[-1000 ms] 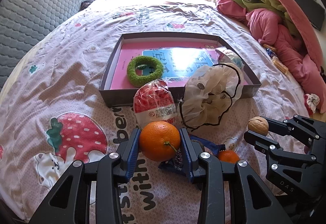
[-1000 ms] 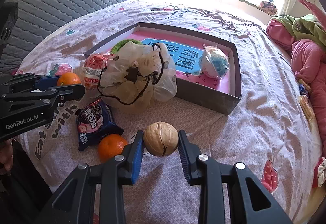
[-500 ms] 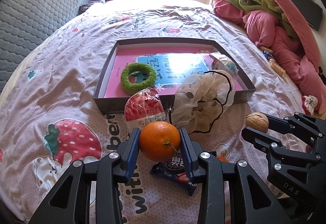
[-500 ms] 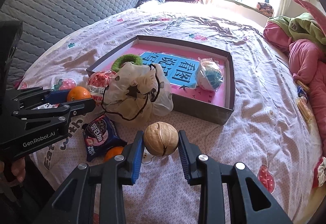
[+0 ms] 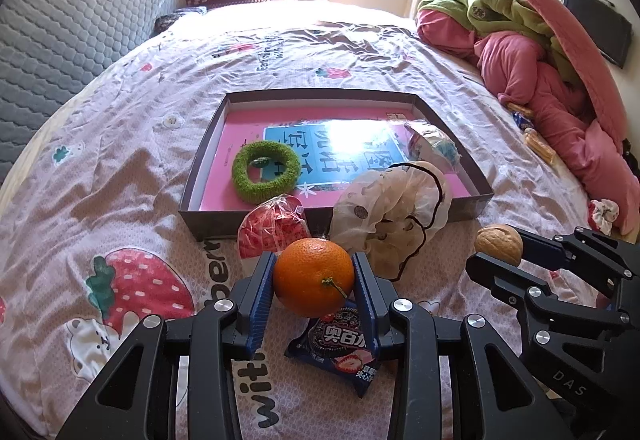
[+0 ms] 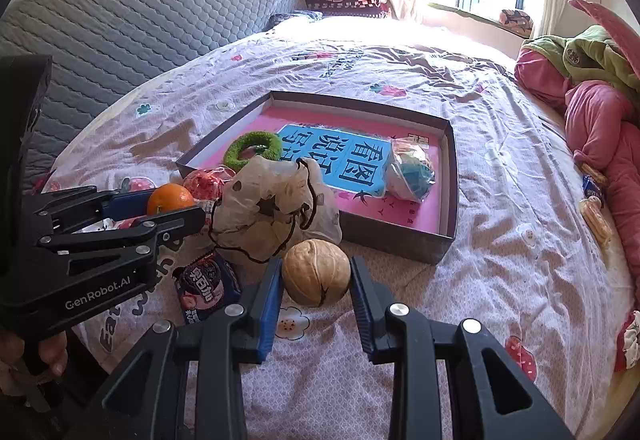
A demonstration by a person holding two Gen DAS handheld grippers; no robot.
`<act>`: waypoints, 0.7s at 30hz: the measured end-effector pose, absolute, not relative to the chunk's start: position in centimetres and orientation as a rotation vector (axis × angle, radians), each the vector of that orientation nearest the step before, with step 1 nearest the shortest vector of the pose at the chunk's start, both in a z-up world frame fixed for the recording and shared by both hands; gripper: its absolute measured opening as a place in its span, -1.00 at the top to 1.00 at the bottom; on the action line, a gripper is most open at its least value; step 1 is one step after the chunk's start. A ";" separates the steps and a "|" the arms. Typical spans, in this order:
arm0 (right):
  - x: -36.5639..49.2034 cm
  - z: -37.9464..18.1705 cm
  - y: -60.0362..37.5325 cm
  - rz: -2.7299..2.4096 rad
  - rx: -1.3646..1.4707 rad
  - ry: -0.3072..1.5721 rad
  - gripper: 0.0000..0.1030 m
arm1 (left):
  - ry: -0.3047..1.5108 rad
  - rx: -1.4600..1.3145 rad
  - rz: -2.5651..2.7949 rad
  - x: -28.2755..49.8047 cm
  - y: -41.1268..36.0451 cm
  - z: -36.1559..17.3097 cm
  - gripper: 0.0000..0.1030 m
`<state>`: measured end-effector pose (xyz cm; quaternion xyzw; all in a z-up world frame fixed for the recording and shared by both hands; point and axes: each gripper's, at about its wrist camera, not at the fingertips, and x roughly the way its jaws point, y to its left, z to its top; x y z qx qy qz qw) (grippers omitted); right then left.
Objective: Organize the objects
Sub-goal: 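Grasp and lift the orange with the left gripper while the right lifts the walnut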
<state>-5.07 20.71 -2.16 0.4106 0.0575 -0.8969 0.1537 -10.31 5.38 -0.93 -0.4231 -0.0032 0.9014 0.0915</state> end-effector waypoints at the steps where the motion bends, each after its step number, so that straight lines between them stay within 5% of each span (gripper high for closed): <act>1: -5.1 -2.1 20.7 -2.573 1.177 0.162 0.36 | -0.013 -1.254 2.678 -10.3 5.4 -0.8 0.24; 21: -6.0 -0.2 21.0 -2.632 1.095 0.101 0.35 | -0.065 -1.189 2.735 -12.0 4.5 1.2 0.24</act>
